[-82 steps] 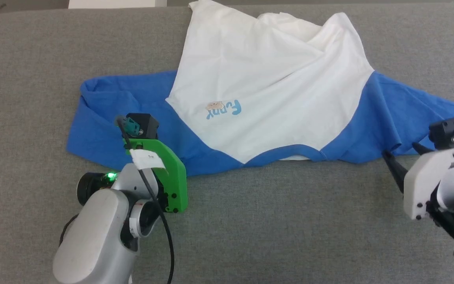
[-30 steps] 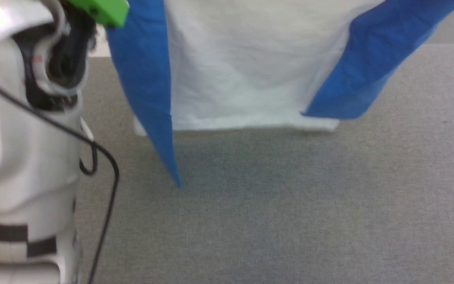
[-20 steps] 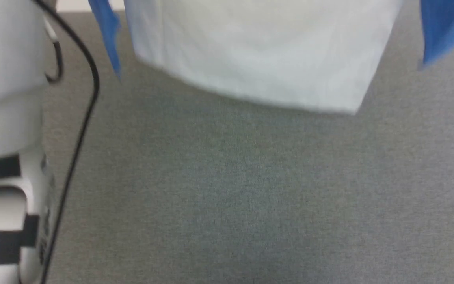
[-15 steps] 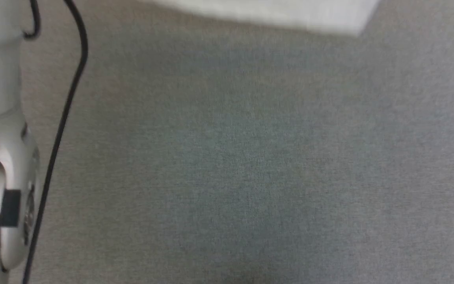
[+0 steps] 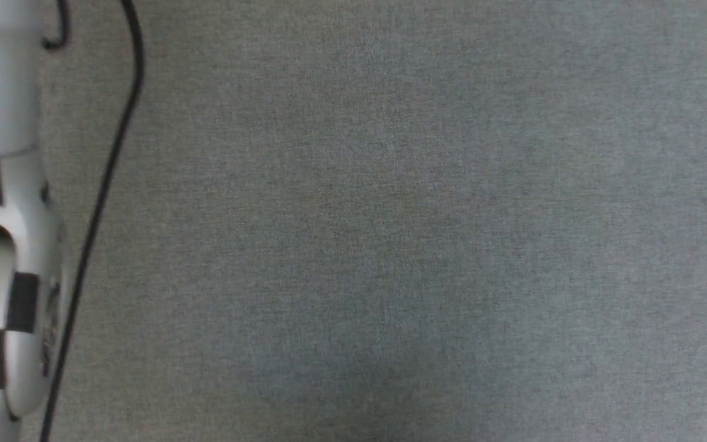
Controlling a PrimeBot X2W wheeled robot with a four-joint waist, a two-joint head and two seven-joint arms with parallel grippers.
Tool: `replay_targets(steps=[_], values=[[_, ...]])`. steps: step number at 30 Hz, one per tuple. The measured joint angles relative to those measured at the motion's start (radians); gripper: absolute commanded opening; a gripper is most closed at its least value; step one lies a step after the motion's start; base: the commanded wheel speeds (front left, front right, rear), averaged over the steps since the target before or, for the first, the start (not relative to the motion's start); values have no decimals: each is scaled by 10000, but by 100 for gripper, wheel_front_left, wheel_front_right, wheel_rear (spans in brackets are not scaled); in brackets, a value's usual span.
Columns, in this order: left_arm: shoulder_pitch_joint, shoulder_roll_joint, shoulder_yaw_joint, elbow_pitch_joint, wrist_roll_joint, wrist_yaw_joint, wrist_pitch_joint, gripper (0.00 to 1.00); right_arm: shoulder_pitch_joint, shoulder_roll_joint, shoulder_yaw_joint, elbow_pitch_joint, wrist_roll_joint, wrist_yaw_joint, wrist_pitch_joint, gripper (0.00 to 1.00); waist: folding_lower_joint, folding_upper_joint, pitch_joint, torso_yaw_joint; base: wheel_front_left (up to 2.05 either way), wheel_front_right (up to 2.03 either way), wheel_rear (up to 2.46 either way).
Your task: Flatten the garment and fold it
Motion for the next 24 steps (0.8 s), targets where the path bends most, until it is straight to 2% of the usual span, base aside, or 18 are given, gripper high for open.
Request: replay_targets(steps=[8,13,20,24], values=[[2299,-362,-48,531,-721,-600,-625,0,2383,-775,830,-194,1147,0,-648,0,0,0,-299,155,0,0,0],[4509,-489,-119,449,-1137,-966,-997,0,4696,-1246,1216,-639,1946,0,-1187,0,-1,0,-1020,316,0,0,0],[8040,-525,13,-761,-1958,-1116,-999,0,8126,-1204,943,-1229,2811,2,-1613,0,-3,0,-2461,599,0,0,0],[9891,-466,-2,-2105,-2201,-907,-552,0,9852,-1062,491,-1743,3022,2,-1557,0,-3,0,-3317,724,0,0,0]])
